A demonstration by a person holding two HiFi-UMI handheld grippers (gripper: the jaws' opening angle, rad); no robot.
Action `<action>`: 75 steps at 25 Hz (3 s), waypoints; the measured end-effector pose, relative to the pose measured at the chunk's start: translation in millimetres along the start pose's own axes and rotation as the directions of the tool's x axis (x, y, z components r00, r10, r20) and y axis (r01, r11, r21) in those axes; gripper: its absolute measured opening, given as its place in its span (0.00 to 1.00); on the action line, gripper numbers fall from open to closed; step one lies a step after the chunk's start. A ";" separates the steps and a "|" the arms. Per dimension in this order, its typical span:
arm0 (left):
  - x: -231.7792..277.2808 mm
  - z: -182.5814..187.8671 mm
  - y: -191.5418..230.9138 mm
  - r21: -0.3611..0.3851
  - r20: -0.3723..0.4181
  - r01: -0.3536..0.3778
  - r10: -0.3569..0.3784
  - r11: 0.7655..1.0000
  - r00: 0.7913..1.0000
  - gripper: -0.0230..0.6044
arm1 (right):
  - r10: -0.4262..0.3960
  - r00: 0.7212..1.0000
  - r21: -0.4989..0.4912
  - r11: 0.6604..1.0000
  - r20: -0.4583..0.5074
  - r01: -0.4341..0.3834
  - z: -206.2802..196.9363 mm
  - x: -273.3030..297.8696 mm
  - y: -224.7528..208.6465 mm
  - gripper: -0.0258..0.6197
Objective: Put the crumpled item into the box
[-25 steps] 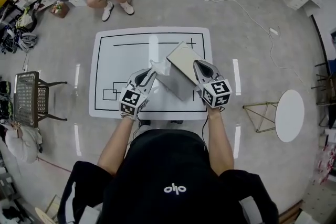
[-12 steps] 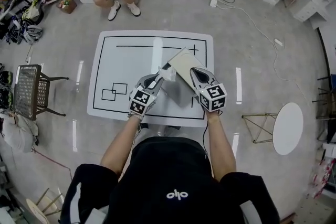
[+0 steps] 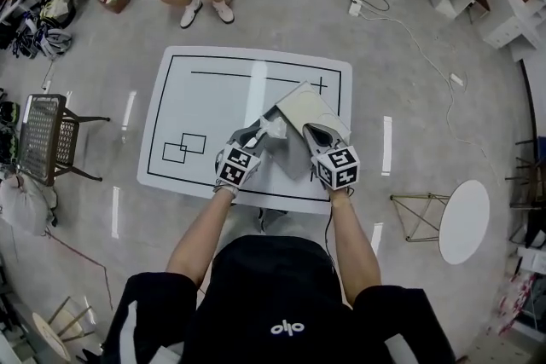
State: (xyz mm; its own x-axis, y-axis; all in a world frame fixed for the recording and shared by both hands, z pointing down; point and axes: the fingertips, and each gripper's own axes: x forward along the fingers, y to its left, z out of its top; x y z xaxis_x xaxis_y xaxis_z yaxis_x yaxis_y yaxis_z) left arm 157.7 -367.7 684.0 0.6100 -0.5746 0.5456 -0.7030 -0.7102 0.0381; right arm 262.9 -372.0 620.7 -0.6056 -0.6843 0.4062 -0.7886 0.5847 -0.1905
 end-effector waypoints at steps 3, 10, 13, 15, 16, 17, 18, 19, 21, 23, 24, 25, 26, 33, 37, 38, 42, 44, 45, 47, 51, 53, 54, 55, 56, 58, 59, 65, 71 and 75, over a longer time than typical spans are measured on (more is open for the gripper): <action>11.3 -12.9 1.8 -0.018 -0.030 -0.005 0.004 1.000 1.000 0.13 | 0.003 1.000 0.017 1.000 -0.021 -0.003 -11.2 8.1 -2.1 0.05; 40.8 -28.4 3.2 0.021 -0.112 -0.001 0.003 1.000 0.994 0.14 | 0.011 0.999 0.021 1.000 -0.038 -0.010 -18.3 23.0 -7.1 0.05; 49.7 -33.3 3.5 0.055 -0.151 -0.015 0.023 0.998 0.988 0.14 | 0.010 0.999 0.020 1.000 -0.044 -0.009 -19.2 22.8 -7.4 0.05; 55.0 -35.9 2.8 0.070 -0.164 -0.016 0.027 0.997 0.986 0.14 | 0.013 0.999 0.017 1.000 -0.045 -0.012 -20.5 22.2 -6.5 0.05; 58.0 -37.5 2.2 0.077 -0.172 -0.015 0.028 0.997 0.985 0.14 | 0.013 0.999 0.016 1.000 -0.046 -0.013 -21.5 21.7 -6.7 0.05; 60.9 -39.4 2.0 0.082 -0.183 -0.015 0.030 0.997 0.983 0.14 | 0.013 0.999 0.017 1.000 -0.047 -0.013 -22.4 21.2 -7.2 0.05; 63.3 -41.3 2.1 0.086 -0.196 -0.016 0.033 0.996 0.980 0.14 | 0.013 0.999 0.018 1.000 -0.048 -0.012 -22.8 20.6 -7.7 0.05; 65.2 -43.1 2.5 0.089 -0.209 -0.017 0.036 0.996 0.977 0.14 | 0.012 0.999 0.019 1.000 -0.048 -0.011 -22.8 19.8 -8.0 0.05; 68.2 -45.6 3.1 0.095 -0.226 -0.019 0.041 0.995 0.973 0.14 | 0.011 0.999 0.023 1.000 -0.048 -0.010 -22.7 17.7 -8.3 0.05; 72.5 -47.9 3.9 0.102 -0.239 -0.019 0.043 0.995 0.970 0.14 | 0.009 0.999 0.025 1.000 -0.050 -0.007 -23.9 16.5 -9.4 0.05; 75.0 -49.1 4.3 0.105 -0.248 -0.018 0.044 0.994 0.968 0.14 | 0.008 0.999 0.026 1.000 -0.050 -0.007 -24.5 16.2 -10.1 0.05; 77.1 -50.3 4.6 0.106 -0.257 -0.017 0.044 0.994 0.965 0.14 | 0.008 0.999 0.026 1.000 -0.051 -0.006 -25.3 15.9 -10.6 0.05; 78.8 -51.3 5.1 0.107 -0.266 -0.018 0.046 0.994 0.963 0.14 | 0.007 0.999 0.027 1.000 -0.052 -0.006 -25.8 15.4 -10.9 0.05; 79.8 -61.7 4.4 0.104 -0.316 -0.008 0.041 0.995 0.948 0.29 | 0.002 0.999 0.034 0.999 -0.050 -0.001 -25.6 12.4 -11.3 0.05; 75.1 -61.8 6.9 0.107 -0.303 -0.014 0.046 0.994 0.952 0.30 | 0.001 0.999 0.037 0.999 -0.046 0.001 -27.0 11.8 -8.7 0.05; 72.9 -61.7 8.3 0.107 -0.298 -0.019 0.050 0.994 0.953 0.30 | 0.000 0.999 0.038 0.999 -0.043 0.002 -26.8 11.9 -7.8 0.05; 55.7 -50.4 12.2 0.087 -0.248 -0.048 0.069 0.995 0.966 0.30 | -0.005 1.000 0.034 0.999 -0.030 0.006 -21.5 7.4 -5.1 0.05; 42.4 -37.8 13.5 0.070 -0.199 -0.070 0.083 0.995 0.977 0.30 | -0.007 1.000 0.030 1.000 -0.021 0.008 -16.8 3.6 -4.1 0.05; 35.1 -30.8 14.0 0.061 -0.172 -0.079 0.089 0.995 0.981 0.30 | -0.008 1.000 0.027 1.000 -0.016 0.008 -14.2 1.9 -3.2 0.05; 20.2 -15.7 14.0 0.049 -0.117 -0.092 0.097 0.995 0.988 0.27 | -0.007 1.000 0.021 1.000 -0.004 0.007 -7.7 -1.0 -0.8 0.05; -9.9 16.6 10.7 0.043 0.002 -0.112 0.112 0.993 0.994 0.20 | 0.002 1.000 0.000 1.000 0.024 -0.002 8.8 -6.8 7.0 0.05; -27.5 35.4 9.5 0.029 0.064 -0.128 0.126 0.991 0.990 0.14 | 0.011 0.999 -0.013 1.000 0.038 -0.010 18.0 -10.2 12.6 0.05; -36.5 45.2 9.1 0.022 0.095 -0.136 0.134 0.990 0.986 0.11 | 0.014 0.999 -0.020 1.000 0.044 -0.013 22.2 -12.0 15.5 0.05; -45.2 54.0 9.3 0.015 0.125 -0.144 0.141 0.989 0.982 0.09 | 0.017 0.999 -0.027 0.999 0.049 -0.016 25.7 -13.7 18.4 0.05; -53.4 61.6 10.1 0.006 0.153 -0.151 0.148 0.988 0.977 0.07 | 0.020 0.998 -0.033 0.999 0.054 -0.018 28.7 -15.2 21.3 0.05; -68.6 74.8 11.9 -0.012 0.200 -0.156 0.155 0.988 0.967 0.05 | 0.026 0.998 -0.044 0.999 0.063 -0.024 34.0 -17.7 27.3 0.05; -75.8 80.6 11.8 -0.021 0.220 -0.154 0.154 0.988 0.963 0.05 | 0.031 0.997 -0.050 0.998 0.066 -0.028 36.0 -19.4 30.7 0.05; -107.7 98.9 8.9 -0.043 0.292 -0.141 0.148 0.989 0.945 0.05 | 0.059 0.996 -0.072 0.996 0.063 -0.054 37.3 -29.6 47.8 0.05; -128.1 105.8 8.6 -0.050 0.337 -0.151 0.159 0.987 0.928 0.05 | 0.071 0.996 -0.081 0.994 0.059 -0.066 38.1 -31.2 55.5 0.05; -133.5 105.2 6.1 -0.044 0.350 -0.151 0.156 0.988 0.924 0.05 | 0.078 0.995 -0.092 0.993 0.056 -0.073 38.7 -31.2 59.0 0.05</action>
State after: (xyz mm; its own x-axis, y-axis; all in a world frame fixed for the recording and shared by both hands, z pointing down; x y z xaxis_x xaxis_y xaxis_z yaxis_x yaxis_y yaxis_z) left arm 110.4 -338.1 523.4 0.5813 -0.7842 0.2171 -0.8022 -0.5970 -0.0082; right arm 231.1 -333.0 562.2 -0.6703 -0.6601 0.3391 -0.7293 0.6705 -0.1363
